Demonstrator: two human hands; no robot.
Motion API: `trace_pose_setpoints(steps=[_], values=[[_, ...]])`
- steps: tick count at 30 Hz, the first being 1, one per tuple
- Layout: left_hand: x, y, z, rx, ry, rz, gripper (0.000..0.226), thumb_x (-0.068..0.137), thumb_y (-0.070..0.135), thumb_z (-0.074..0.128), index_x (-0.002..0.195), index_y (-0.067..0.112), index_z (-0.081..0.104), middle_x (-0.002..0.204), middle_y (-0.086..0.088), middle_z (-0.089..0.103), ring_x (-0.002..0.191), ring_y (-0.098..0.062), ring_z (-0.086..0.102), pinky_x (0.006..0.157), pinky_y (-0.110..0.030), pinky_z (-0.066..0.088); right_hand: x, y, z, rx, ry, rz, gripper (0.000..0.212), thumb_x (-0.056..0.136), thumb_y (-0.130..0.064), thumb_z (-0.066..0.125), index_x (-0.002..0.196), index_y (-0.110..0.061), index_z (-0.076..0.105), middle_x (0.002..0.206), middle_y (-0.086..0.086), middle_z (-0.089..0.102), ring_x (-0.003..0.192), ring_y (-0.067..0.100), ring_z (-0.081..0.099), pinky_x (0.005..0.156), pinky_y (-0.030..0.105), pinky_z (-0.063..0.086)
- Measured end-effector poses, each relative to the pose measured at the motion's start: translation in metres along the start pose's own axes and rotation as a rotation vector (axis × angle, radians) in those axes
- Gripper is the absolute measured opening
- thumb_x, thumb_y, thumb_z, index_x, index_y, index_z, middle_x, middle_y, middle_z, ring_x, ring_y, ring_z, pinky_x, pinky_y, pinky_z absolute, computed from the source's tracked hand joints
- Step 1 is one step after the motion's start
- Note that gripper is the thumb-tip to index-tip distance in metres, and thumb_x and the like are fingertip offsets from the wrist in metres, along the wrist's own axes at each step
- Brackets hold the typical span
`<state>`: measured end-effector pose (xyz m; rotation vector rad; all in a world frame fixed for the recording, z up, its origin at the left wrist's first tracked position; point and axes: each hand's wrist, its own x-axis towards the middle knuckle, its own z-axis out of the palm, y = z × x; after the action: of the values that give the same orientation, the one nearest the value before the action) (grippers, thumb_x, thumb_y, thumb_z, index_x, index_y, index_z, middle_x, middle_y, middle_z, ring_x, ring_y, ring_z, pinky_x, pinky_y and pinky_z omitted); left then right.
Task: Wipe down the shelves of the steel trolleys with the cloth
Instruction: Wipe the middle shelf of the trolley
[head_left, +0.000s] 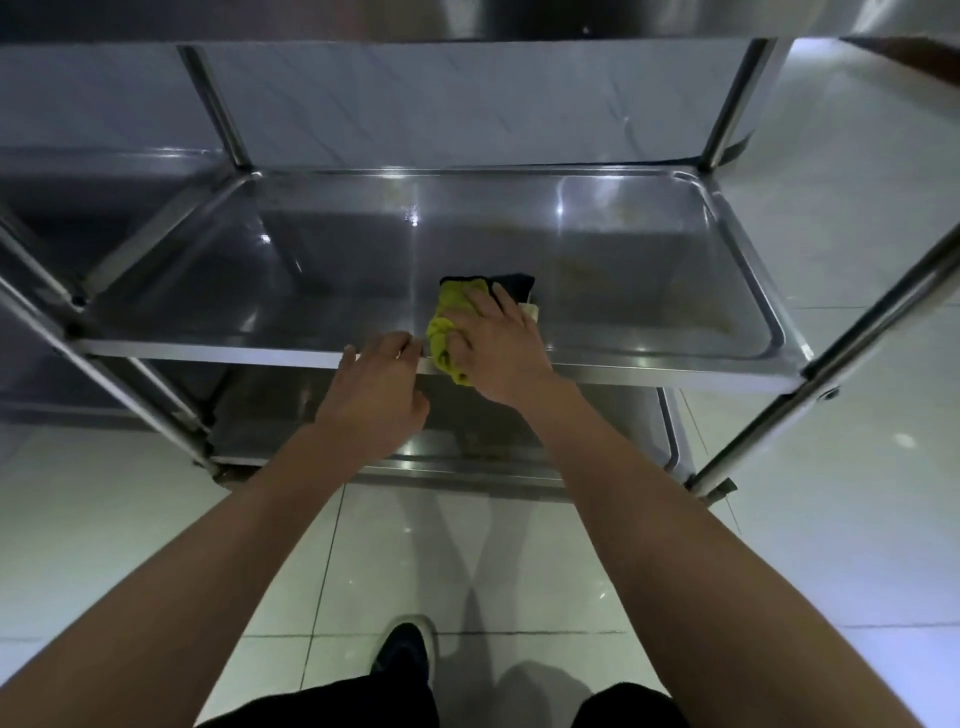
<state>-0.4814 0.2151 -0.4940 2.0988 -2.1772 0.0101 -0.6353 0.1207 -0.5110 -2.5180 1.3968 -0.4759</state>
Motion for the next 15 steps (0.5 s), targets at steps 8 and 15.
trace_pose_setpoints(steps=[8,15], values=[[0.006,0.01,0.008,0.031,0.064,0.0,0.047,0.082,0.03,0.064,0.124,0.009,0.06,0.122,-0.01,0.058,0.108,-0.034,0.059,0.098,-0.053,0.046,-0.011,0.039,-0.022,-0.059,-0.042,0.013,0.04,0.103,-0.039,0.038,0.14,-0.034,0.05,0.163,-0.006,0.02,0.151,0.024,0.012,0.115,0.045,0.025],[0.014,0.027,0.005,0.118,0.001,-0.061,0.051,0.088,0.043,0.054,0.131,0.015,0.053,0.129,-0.007,0.053,0.118,-0.028,0.055,0.108,-0.056,0.038,-0.059,0.12,-0.072,-0.058,0.011,0.202,0.046,0.1,-0.029,0.042,0.146,-0.025,0.046,0.162,0.0,0.025,0.151,0.028,0.015,0.119,0.047,0.024]])
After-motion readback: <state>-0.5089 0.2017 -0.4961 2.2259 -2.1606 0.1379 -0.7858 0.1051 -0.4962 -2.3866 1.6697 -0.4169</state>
